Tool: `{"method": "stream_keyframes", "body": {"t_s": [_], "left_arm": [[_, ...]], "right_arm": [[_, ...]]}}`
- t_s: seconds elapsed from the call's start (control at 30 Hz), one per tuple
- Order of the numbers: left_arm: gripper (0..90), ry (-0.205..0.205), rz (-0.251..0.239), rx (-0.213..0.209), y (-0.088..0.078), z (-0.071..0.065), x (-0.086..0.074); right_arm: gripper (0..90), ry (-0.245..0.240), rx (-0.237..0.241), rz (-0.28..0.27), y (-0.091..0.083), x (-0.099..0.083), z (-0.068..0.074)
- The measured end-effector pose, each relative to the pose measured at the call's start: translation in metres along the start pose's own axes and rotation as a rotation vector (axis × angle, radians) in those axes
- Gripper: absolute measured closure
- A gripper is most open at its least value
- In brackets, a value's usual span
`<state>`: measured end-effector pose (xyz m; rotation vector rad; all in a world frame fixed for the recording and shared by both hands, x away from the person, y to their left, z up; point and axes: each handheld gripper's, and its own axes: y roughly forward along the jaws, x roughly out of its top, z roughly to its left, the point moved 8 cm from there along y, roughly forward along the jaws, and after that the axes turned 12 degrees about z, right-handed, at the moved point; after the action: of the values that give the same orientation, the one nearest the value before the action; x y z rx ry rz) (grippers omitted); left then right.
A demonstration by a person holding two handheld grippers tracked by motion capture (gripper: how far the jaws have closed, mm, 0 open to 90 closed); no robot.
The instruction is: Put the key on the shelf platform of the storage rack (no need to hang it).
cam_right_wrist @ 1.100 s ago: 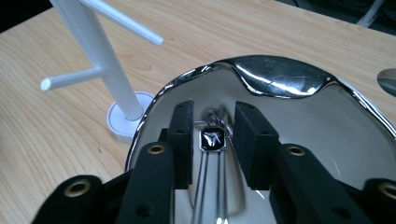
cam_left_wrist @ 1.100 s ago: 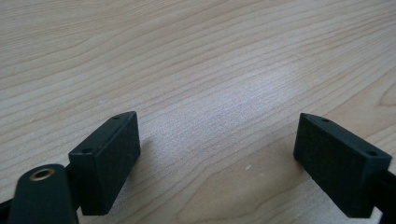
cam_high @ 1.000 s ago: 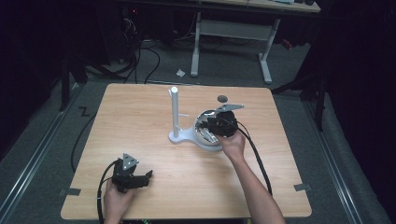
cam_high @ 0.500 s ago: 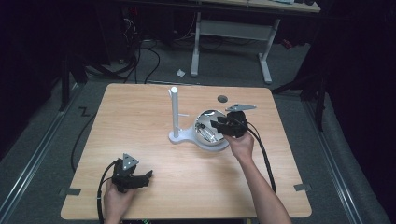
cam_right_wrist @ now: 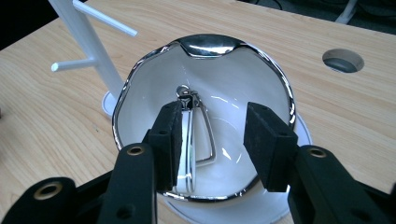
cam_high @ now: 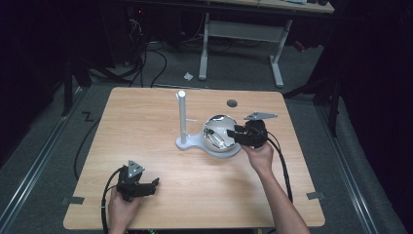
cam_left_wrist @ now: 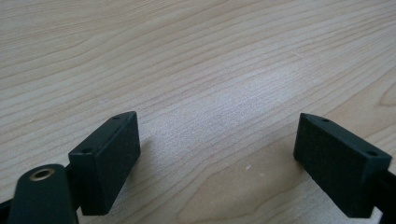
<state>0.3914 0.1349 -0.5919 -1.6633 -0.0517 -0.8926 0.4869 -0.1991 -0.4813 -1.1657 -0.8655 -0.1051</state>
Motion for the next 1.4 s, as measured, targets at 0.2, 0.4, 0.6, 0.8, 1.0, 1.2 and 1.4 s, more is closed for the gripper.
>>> {"method": "stream_keyframes", "body": {"t_s": [0.2, 0.4, 0.6, 0.8, 1.0, 1.2, 1.4], "left_arm": [[15.0, 0.002, 0.0, 0.0, 0.0, 0.0, 0.0], [15.0, 0.002, 0.001, 0.001, 0.0, 0.0, 0.0], [14.9, 0.0, 0.0, 0.0, 0.0, 0.0, 0.0], [15.0, 0.001, 0.001, 0.0, 0.0, 0.0, 0.0], [15.0, 0.001, 0.001, 0.0, 0.0, 0.0, 0.0], [14.9, 0.0, 0.0, 0.0, 0.0, 0.0, 0.0], [15.0, 0.002, 0.001, 0.001, 0.0, 0.0, 0.0]], "right_arm": [[56.5, -0.004, -0.005, 0.002, -0.008, -0.003, -0.001], [56.7, 0.011, -0.008, -0.018, -0.014, -0.009, -0.004], [56.7, 0.04, -0.011, -0.02, -0.02, -0.018, -0.011], [56.4, 0.052, -0.02, -0.016, -0.027, -0.03, -0.017], [56.4, 0.023, -0.05, -0.016, -0.036, -0.033, -0.013], [56.4, -0.014, -0.077, -0.002, -0.042, -0.039, -0.009], [56.5, 0.012, -0.067, -0.023, -0.053, -0.047, -0.009]]}}
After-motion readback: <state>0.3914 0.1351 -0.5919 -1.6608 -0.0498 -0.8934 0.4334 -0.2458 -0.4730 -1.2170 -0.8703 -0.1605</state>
